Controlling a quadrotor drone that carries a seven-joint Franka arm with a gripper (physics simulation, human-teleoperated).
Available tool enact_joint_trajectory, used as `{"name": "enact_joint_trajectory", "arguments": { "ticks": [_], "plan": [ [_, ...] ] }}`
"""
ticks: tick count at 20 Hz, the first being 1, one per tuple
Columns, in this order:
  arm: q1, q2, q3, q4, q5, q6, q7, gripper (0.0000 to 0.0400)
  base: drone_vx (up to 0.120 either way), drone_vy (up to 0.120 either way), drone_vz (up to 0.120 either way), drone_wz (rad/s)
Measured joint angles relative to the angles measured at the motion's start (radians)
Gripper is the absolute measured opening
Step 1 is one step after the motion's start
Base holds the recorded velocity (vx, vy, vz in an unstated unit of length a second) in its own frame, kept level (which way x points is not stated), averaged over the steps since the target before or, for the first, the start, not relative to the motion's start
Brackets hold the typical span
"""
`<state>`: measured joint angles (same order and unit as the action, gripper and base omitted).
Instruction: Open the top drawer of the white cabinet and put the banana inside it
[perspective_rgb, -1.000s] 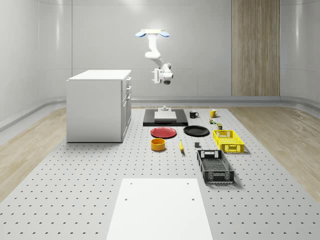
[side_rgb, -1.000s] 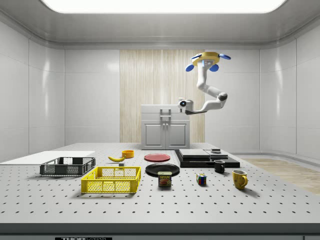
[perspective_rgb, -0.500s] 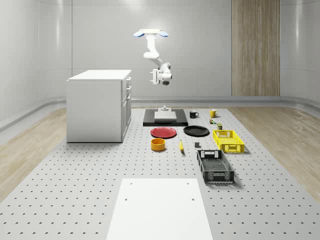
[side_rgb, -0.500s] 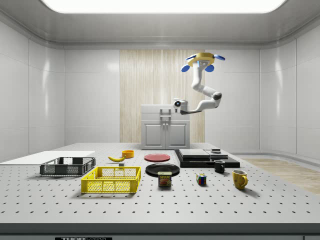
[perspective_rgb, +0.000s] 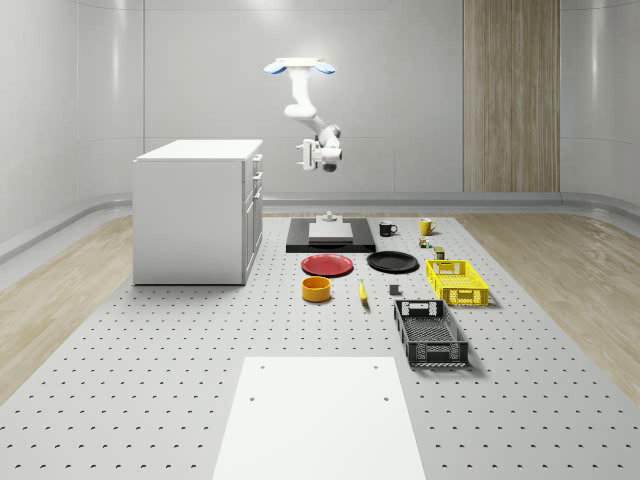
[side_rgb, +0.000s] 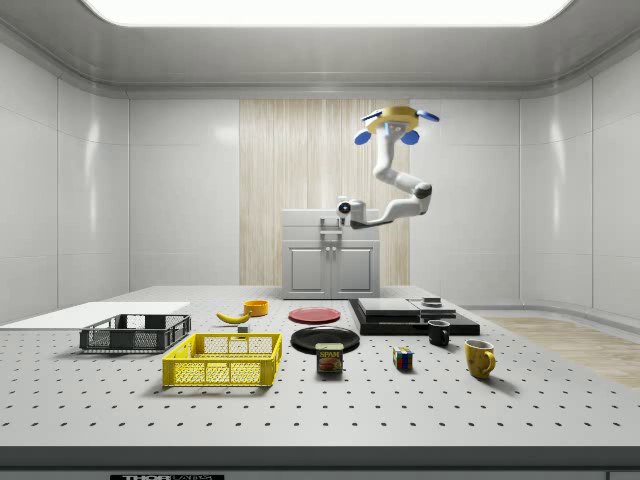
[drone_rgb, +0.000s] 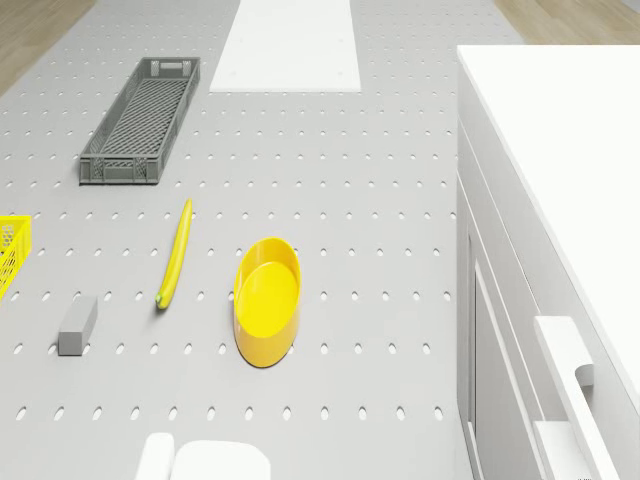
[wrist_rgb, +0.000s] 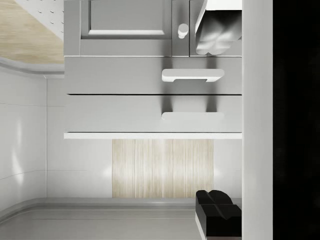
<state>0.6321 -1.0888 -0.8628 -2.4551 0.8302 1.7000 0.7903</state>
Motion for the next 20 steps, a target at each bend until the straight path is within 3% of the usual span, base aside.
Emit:
{"name": "enact_joint_trajectory", "arguments": {
  "ticks": [2,7,20],
  "plan": [
    [0.005,-0.005,-0.001,-0.001,-0.004,0.004,0.003,0.04,0.12,-0.04,0.0,0.0],
    [0.016,-0.017,0.012,-0.017,0.001,0.033,0.008,0.04,0.0,0.0,0.0,0.0],
    [0.055,-0.025,0.119,-0.101,0.087,0.174,-0.009,0.04,0.0,0.0,0.0,0.0]
  ]
}}
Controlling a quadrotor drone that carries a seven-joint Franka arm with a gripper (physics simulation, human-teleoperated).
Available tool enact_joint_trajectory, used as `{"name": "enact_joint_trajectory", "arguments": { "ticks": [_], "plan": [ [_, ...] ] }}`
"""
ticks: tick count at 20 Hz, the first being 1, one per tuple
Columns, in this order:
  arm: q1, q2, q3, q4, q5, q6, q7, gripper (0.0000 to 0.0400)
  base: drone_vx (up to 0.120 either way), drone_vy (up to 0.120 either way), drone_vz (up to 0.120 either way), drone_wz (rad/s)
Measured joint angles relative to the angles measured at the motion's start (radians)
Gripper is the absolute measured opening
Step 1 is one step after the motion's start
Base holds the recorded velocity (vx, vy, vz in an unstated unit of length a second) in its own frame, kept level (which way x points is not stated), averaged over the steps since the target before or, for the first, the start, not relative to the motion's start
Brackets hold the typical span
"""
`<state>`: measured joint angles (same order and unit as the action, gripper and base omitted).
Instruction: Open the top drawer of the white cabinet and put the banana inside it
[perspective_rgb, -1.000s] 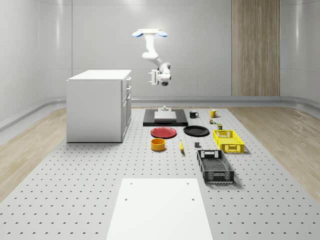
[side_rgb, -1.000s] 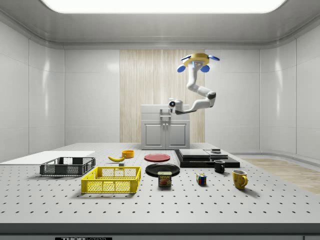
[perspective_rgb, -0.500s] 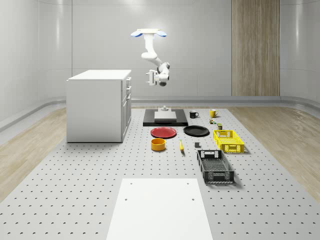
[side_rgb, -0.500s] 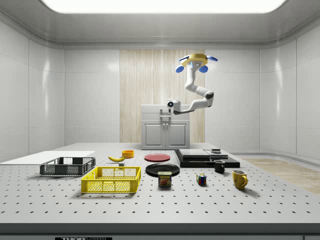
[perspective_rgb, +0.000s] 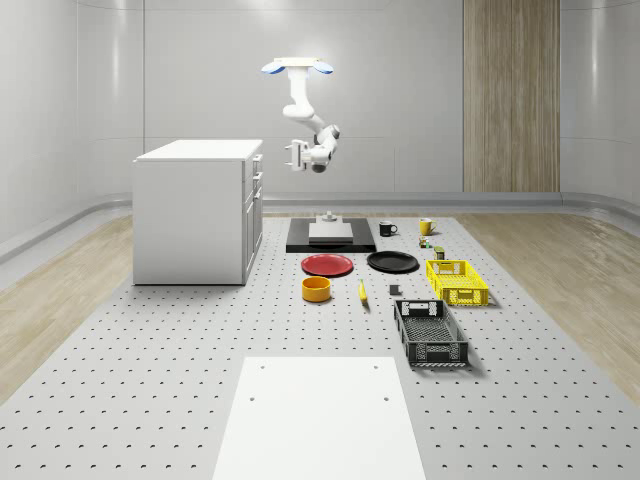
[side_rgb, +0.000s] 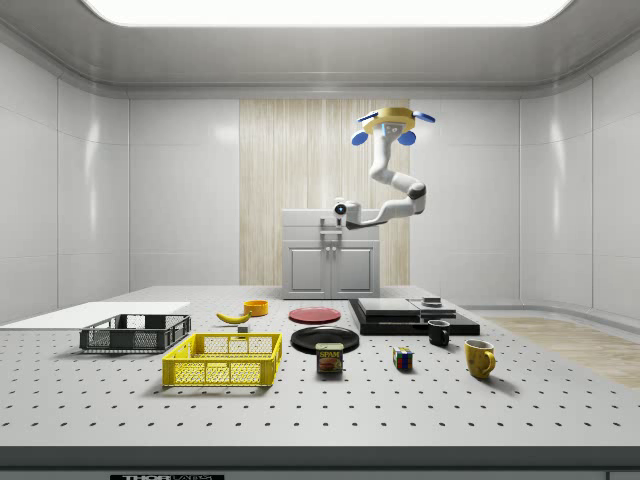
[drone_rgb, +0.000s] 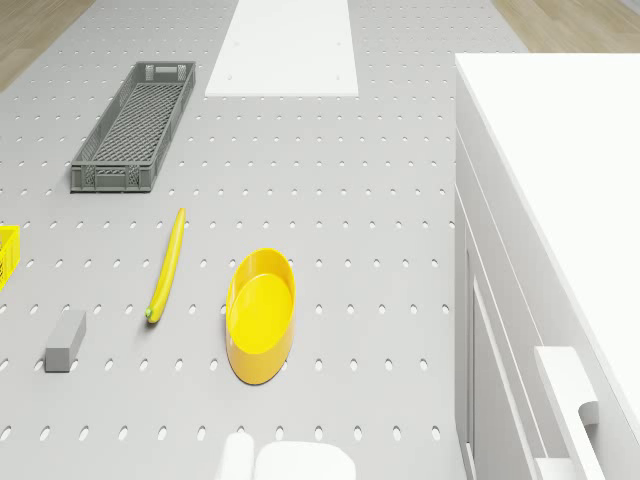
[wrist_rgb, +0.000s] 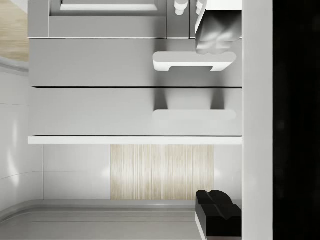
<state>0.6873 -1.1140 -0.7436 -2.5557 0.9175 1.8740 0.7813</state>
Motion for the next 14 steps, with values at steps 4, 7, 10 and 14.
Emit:
{"name": "enact_joint_trajectory", "arguments": {
  "ticks": [4,7,10,14],
  "plan": [
    [0.018,0.006,0.04,-0.022,0.04,0.048,-0.012,0.04,0.0,0.0,0.0,0.0],
    [0.033,0.014,0.071,-0.037,0.073,0.085,-0.023,0.04,0.0,0.0,0.0,0.0],
    [0.05,0.025,0.103,-0.049,0.109,0.122,-0.036,0.04,0.0,0.0,0.0,0.0],
    [0.074,0.045,0.146,-0.059,0.162,0.17,-0.056,0.04,0.0,0.0,0.0,0.0]
  ]
}}
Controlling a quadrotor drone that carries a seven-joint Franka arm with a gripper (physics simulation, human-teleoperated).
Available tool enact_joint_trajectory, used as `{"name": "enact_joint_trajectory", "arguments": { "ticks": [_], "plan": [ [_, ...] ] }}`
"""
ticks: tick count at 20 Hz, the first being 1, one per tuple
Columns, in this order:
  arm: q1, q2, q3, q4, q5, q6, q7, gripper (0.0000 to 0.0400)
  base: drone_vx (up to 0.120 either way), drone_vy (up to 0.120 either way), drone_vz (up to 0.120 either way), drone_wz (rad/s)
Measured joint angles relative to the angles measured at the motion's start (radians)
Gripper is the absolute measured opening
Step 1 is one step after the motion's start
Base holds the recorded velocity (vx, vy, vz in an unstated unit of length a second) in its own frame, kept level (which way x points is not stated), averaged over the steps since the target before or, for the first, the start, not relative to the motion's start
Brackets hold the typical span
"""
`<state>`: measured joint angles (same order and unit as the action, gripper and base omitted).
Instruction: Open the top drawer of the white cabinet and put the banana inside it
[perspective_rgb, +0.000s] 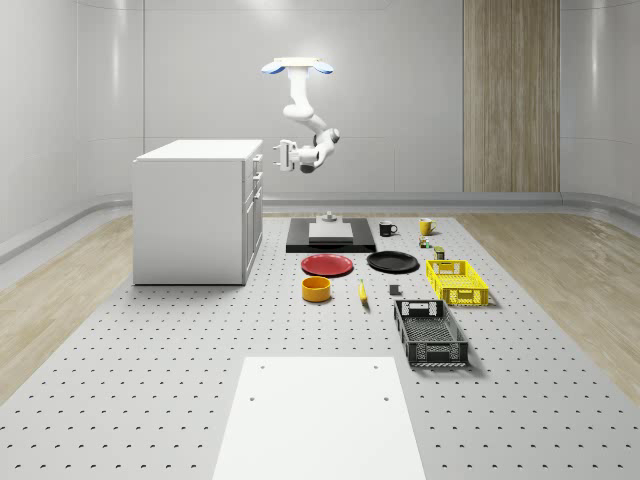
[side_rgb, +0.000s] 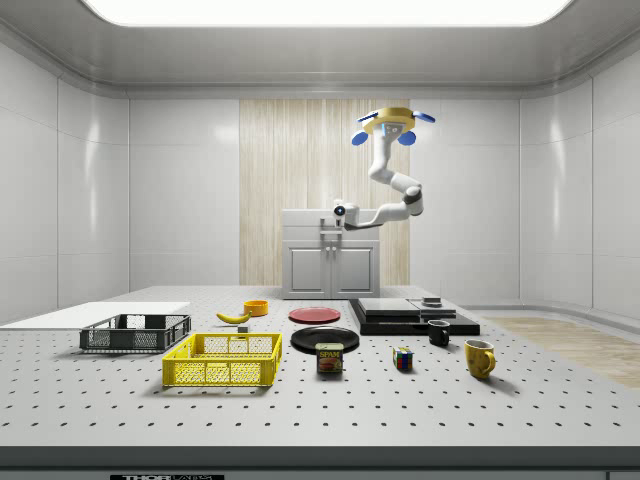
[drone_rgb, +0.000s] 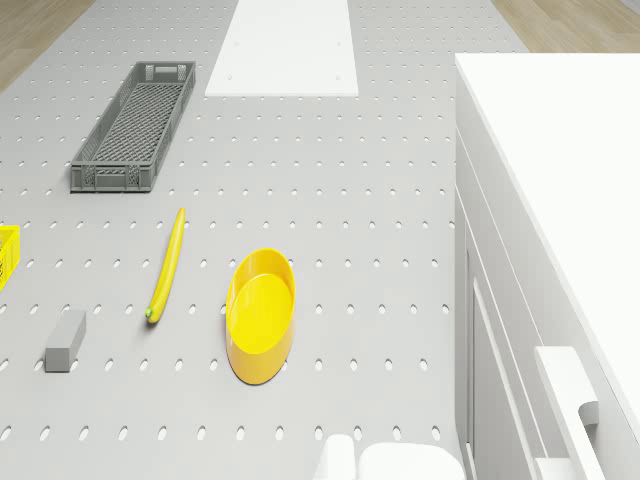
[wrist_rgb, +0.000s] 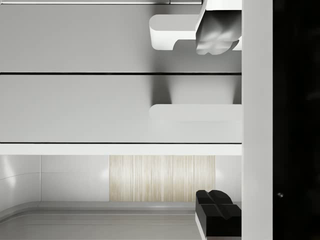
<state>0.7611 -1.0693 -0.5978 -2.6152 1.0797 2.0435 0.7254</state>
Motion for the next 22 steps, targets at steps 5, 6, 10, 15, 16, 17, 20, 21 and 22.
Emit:
{"name": "enact_joint_trajectory", "arguments": {
  "ticks": [5,6,10,15,16,17,20,21,22],
  "plan": [
    [0.037,0.051,0.021,0.017,0.051,0.036,-0.034,0.04,0.0,0.0,0.0,0.0],
    [0.042,0.059,0.022,0.02,0.058,0.04,-0.04,0.04,0.0,0.0,0.0,0.0],
    [0.052,0.084,0.034,0.042,0.077,0.045,-0.043,0.04,0.0,0.0,0.0,0.0],
    [0.052,0.102,0.048,0.067,0.089,0.041,-0.033,0.04,0.0,0.0,0.0,0.0],
    [0.051,0.105,0.05,0.069,0.091,0.04,-0.032,0.04,0.0,0.0,0.0,0.0],
    [0.051,0.107,0.053,0.071,0.094,0.04,-0.032,0.04,0.0,0.0,0.0,0.0],
    [0.055,0.12,0.068,0.076,0.114,0.05,-0.038,0.04,0.0,0.0,0.0,0.0],
    [0.057,0.125,0.074,0.077,0.122,0.054,-0.041,0.04,0.0,0.0,0.0,0.0],
    [0.058,0.13,0.079,0.078,0.129,0.057,-0.044,0.04,0.0,0.0,0.0,0.0]
  ]
}}
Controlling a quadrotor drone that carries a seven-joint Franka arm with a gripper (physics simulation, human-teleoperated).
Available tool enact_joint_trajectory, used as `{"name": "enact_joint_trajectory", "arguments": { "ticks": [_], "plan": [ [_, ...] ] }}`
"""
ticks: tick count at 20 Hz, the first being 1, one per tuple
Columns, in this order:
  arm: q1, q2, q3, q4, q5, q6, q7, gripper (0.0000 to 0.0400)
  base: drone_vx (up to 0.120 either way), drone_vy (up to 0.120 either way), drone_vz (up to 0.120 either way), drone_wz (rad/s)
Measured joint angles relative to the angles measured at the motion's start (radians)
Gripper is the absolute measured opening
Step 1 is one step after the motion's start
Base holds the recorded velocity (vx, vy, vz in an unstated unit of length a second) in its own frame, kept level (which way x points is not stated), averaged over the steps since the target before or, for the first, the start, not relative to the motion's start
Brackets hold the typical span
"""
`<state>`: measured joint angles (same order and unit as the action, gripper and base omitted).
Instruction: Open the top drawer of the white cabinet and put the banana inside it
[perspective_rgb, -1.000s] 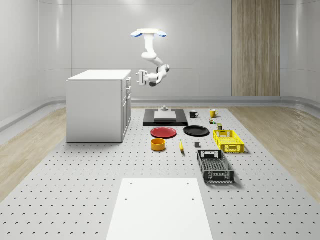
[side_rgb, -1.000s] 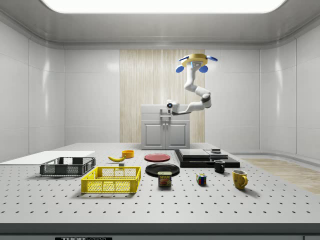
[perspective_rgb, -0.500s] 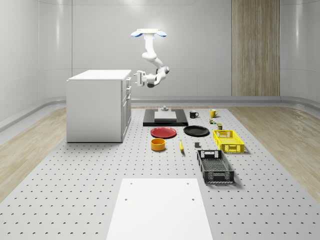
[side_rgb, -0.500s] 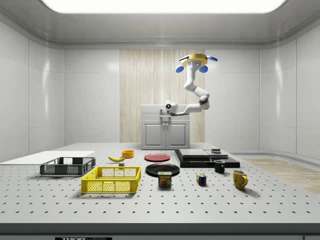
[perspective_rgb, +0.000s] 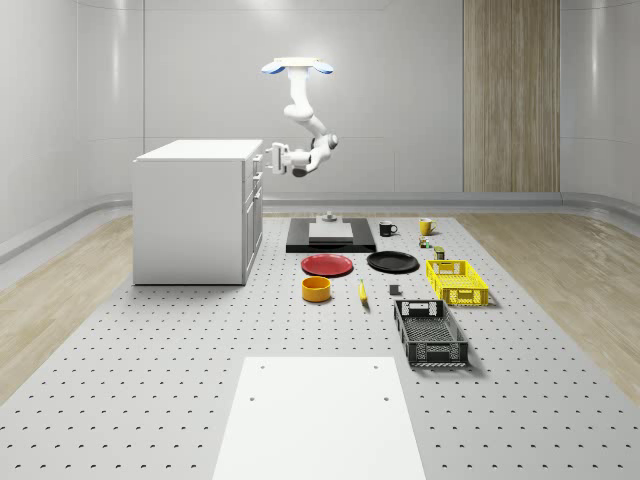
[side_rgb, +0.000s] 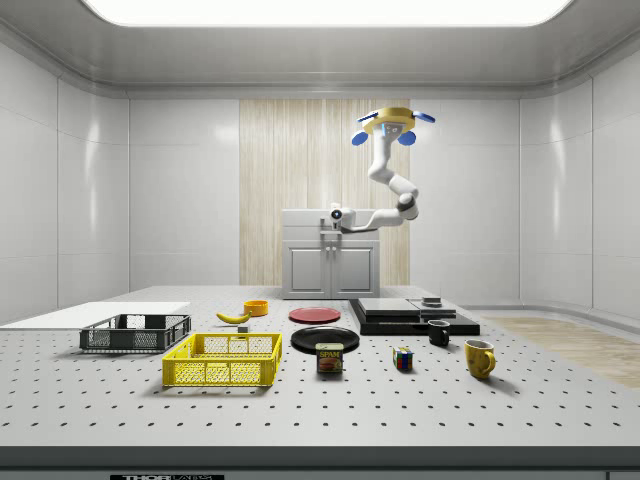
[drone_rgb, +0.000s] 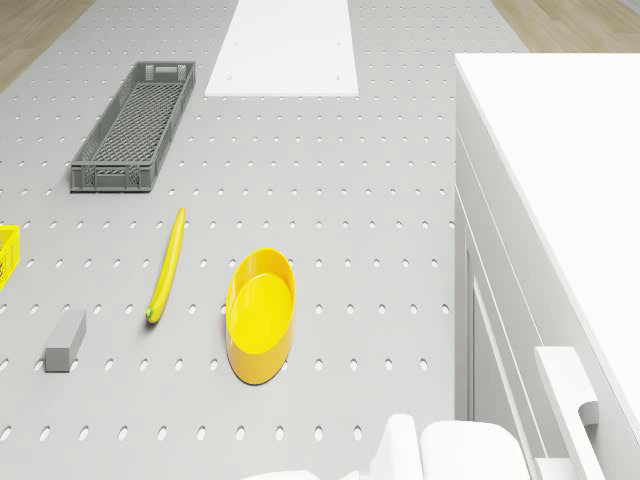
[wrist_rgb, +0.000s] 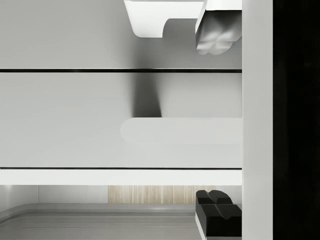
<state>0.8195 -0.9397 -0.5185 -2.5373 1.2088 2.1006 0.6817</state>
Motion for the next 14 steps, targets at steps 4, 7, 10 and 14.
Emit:
{"name": "enact_joint_trajectory", "arguments": {
  "ticks": [4,7,10,14],
  "plan": [
    [0.003,0.017,0.02,0.004,0.027,0.011,-0.011,0.04,0.0,0.0,0.0,0.0],
    [0.004,0.03,0.035,0.006,0.047,0.018,-0.019,0.04,0.0,0.0,0.0,0.0],
    [0.004,0.043,0.049,0.009,0.067,0.024,-0.027,0.04,0.0,0.0,0.0,0.0],
    [0.002,0.059,0.068,0.013,0.091,0.029,-0.038,0.04,0.0,0.0,0.0,0.0]
  ]
}}
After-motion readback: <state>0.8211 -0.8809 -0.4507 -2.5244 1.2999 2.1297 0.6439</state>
